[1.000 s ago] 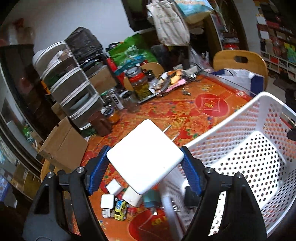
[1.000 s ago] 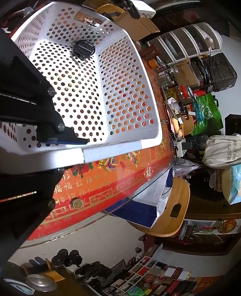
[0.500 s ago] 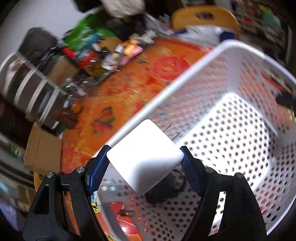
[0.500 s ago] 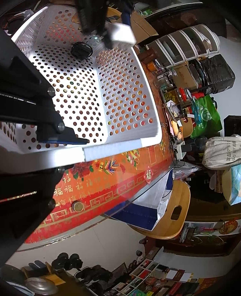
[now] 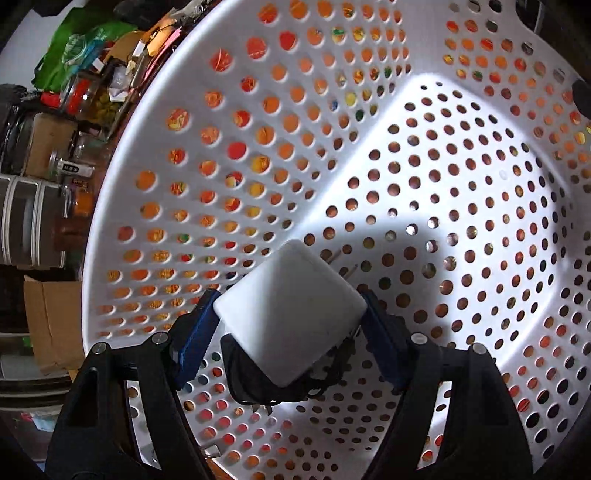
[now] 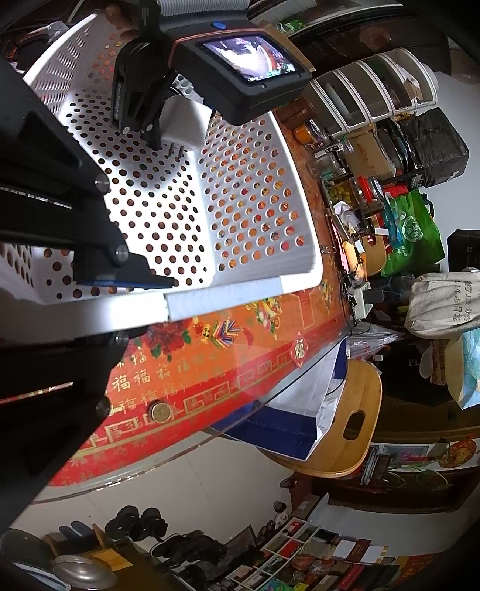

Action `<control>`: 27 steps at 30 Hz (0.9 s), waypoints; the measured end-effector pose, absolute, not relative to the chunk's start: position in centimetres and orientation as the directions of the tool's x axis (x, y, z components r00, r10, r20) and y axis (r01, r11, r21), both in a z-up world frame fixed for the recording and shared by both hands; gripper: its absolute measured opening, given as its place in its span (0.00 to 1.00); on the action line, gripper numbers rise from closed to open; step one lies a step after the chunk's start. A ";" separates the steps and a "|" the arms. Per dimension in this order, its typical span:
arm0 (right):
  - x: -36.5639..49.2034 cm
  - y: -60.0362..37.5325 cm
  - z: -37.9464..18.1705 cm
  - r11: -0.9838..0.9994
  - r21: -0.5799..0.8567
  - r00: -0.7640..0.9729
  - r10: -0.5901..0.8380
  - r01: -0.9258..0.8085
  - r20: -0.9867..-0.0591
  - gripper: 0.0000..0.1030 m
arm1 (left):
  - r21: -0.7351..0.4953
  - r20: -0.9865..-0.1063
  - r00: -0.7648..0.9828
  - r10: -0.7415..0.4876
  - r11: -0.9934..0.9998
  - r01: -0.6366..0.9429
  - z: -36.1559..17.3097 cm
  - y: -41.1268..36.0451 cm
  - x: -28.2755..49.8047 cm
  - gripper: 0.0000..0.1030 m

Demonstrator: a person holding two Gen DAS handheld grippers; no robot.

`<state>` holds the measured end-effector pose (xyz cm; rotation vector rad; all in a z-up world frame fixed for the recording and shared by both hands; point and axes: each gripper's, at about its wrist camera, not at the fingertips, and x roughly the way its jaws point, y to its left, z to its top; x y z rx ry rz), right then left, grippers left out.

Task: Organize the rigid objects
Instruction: 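Carry the white charger into the basket and open the left tool, then grasp the second white square charger with the left tool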

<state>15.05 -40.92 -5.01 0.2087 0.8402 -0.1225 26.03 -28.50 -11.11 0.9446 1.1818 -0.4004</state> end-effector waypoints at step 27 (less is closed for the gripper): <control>15.0 -40.5 -4.8 0.975 0.109 0.644 -0.041 0.192 -0.764 0.05 | -0.017 -0.875 0.483 -0.021 1.000 0.013 -6.9 8.4 33.6 1.00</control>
